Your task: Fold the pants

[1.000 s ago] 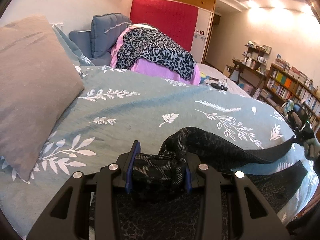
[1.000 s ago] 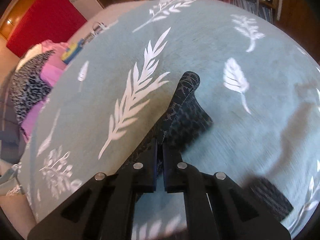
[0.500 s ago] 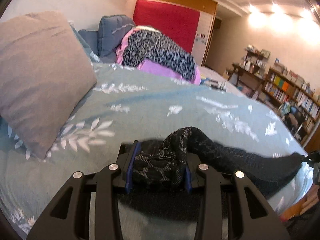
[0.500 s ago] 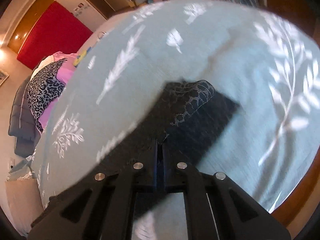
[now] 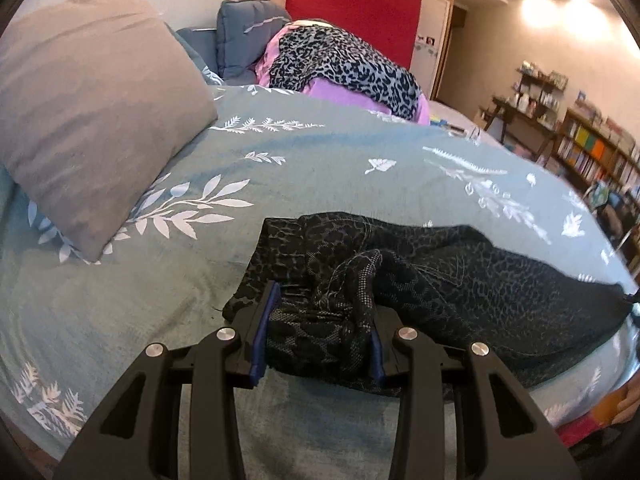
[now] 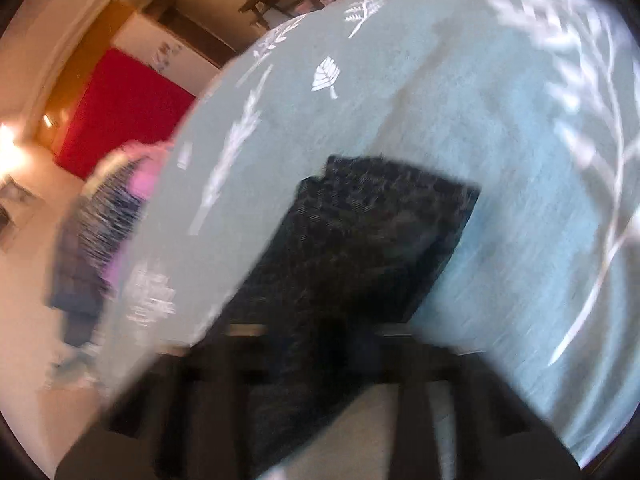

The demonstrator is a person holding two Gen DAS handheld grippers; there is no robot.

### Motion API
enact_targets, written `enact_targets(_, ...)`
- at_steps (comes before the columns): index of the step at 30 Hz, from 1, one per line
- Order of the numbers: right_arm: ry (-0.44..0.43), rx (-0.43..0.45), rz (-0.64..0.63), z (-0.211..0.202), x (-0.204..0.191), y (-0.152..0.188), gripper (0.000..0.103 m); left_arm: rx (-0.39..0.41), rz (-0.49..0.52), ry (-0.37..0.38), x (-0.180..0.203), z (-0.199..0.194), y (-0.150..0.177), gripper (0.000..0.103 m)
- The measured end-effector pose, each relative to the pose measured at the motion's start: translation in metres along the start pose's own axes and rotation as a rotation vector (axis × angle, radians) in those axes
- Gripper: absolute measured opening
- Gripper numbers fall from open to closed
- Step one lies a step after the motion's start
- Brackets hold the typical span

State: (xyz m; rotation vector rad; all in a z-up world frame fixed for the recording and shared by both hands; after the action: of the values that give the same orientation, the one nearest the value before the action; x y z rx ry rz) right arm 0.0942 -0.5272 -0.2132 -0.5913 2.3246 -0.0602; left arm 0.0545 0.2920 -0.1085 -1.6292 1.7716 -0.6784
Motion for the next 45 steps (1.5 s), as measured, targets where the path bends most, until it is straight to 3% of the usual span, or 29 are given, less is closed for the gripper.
enact_targets(6,0.049,0.166,-0.049,-0.044,0.001,-0.022,0.004,-0.026,0.083,0.007,0.023,0.002,0.004,0.039)
enact_targets(11,0.150,0.101,-0.050,-0.025,0.035,-0.016,0.004,-0.044,0.136,-0.002,0.033,0.010,0.013,0.040)
enact_targets(14,0.112,0.112,-0.045,-0.022,0.046,-0.012,0.005,-0.092,0.167,-0.027,0.030,0.020,0.025,0.050)
enact_targets(15,0.110,0.111,-0.052,-0.022,0.045,-0.011,0.008,-0.111,0.178,-0.037,0.028,0.023,0.029,0.056)
enact_targets(17,0.141,0.119,-0.073,-0.027,0.043,-0.008,0.019,-0.124,0.180,-0.030,0.024,0.023,0.035,0.058)
enact_targets(19,0.187,0.144,-0.100,-0.036,0.041,-0.007,0.032,-0.120,0.177,-0.035,0.019,0.019,0.038,0.072)
enact_targets(21,0.224,0.192,-0.107,-0.050,0.041,-0.008,0.043,-0.116,0.169,-0.037,0.016,0.012,0.041,0.079)
enact_targets(27,0.247,0.280,-0.190,-0.078,0.015,0.012,0.046,-0.141,0.152,0.015,0.013,-0.002,0.061,0.084)
enact_targets(33,0.130,0.197,-0.433,-0.055,-0.081,0.083,0.046,-0.133,-0.025,0.131,0.001,-0.013,0.074,0.084)
enact_targets(40,-0.053,-0.016,-0.729,-0.007,-0.201,0.209,0.046,-0.083,-0.305,0.353,-0.002,-0.024,0.080,0.084)
enact_targets(45,-0.138,-0.161,-0.876,0.017,-0.252,0.304,0.047,-0.062,-0.378,0.457,0.008,-0.025,0.074,0.084)
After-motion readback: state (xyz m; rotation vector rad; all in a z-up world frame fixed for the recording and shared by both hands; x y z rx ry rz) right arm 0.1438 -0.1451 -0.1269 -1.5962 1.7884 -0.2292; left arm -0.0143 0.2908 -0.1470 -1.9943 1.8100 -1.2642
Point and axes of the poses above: each gripper's, at about its wrist camera, not at the fingertips, and z roughly the way its jaws point, x to its right, y to its underside, the point moved 5 cm from there along z, roughly the way its jaws point, and after that the axes turned 15 degrees about z, right-handed, at the moved point
